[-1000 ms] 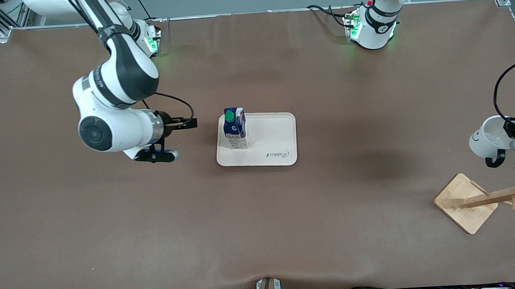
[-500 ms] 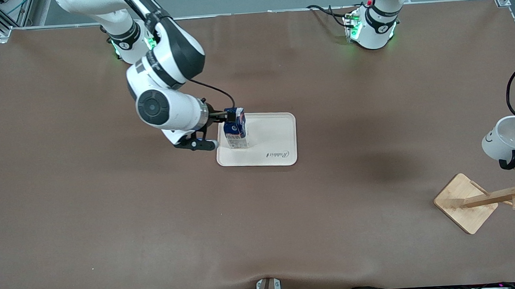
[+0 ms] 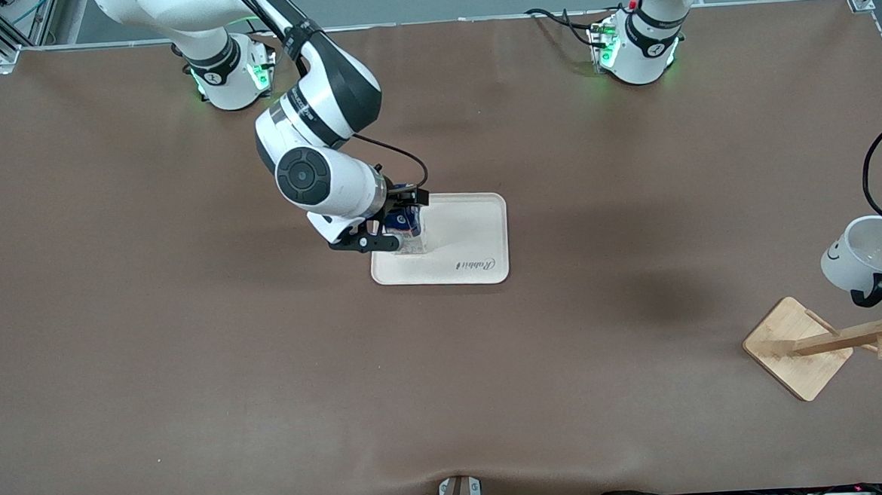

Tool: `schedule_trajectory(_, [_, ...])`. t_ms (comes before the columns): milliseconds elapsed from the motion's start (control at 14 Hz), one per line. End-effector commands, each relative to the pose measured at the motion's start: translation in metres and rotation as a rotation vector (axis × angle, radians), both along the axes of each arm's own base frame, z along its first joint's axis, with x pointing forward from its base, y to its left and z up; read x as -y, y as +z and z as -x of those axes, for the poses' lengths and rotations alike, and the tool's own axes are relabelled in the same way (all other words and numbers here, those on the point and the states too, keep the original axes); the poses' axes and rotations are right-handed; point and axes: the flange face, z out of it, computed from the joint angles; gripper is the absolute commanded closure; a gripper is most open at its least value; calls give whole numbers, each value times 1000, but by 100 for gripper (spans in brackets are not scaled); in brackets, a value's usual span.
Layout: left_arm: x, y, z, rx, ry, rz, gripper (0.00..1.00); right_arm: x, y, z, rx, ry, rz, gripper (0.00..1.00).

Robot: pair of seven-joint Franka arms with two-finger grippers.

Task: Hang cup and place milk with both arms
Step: 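Carry the mug toward the stand while the right gripper approaches the carton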

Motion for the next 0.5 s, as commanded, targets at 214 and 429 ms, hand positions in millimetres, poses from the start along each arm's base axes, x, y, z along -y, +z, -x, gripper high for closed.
schedule_trajectory(214, [-31, 4, -1, 15, 20, 23, 100, -5, -20, 7, 51, 64, 86, 0])
schedule_trajectory(429, [-46, -2, 0, 16, 37, 46, 100, -11, -24, 10, 80, 75, 91, 0])
